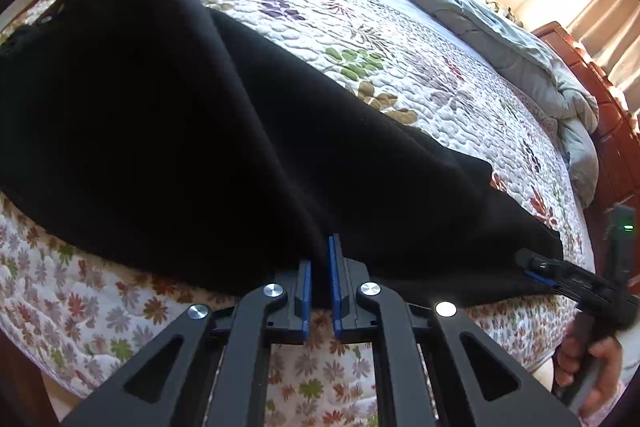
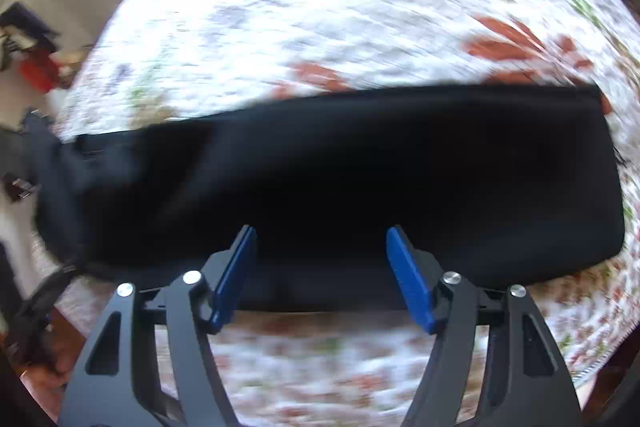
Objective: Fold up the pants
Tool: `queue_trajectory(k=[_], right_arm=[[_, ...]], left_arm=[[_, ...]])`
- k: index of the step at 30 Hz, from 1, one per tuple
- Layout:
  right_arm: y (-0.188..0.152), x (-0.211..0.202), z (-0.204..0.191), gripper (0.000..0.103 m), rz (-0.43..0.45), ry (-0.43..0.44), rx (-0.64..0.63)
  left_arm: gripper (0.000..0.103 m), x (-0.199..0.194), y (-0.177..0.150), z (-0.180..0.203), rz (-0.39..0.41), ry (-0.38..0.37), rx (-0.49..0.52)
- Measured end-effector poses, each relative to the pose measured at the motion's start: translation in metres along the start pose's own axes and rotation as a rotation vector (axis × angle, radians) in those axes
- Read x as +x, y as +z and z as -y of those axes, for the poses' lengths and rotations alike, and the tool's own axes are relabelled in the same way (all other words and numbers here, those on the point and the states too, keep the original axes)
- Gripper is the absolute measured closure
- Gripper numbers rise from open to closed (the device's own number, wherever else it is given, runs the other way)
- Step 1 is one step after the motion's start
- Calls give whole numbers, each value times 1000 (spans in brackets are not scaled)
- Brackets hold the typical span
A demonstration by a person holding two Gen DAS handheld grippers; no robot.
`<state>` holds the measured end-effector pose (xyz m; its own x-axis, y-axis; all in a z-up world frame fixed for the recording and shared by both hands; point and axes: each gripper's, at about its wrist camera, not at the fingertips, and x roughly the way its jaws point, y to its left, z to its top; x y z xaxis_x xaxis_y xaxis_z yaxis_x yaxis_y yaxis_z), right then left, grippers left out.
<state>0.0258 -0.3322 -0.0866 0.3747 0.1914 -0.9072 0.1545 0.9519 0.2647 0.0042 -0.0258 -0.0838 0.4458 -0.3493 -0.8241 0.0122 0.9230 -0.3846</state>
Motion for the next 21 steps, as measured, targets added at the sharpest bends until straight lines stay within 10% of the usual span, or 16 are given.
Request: queue_trajectory(k=[6,12,16,21], right_arm=[[-7,11,-90,47,-76,252,-199],[-16,66,-120,46,-181,151,-232],[-27,63,-135,46,-127,63,-302],[-32,63,-132,46,-100,52,-300]], left_arm=[[95,6,0,-5,-3,-8,-11],[89,9,4,-6,-31,-10,-2],[39,-2,23,-11,-41,79,-3],[29,-18,79,-29,0,165,-29]])
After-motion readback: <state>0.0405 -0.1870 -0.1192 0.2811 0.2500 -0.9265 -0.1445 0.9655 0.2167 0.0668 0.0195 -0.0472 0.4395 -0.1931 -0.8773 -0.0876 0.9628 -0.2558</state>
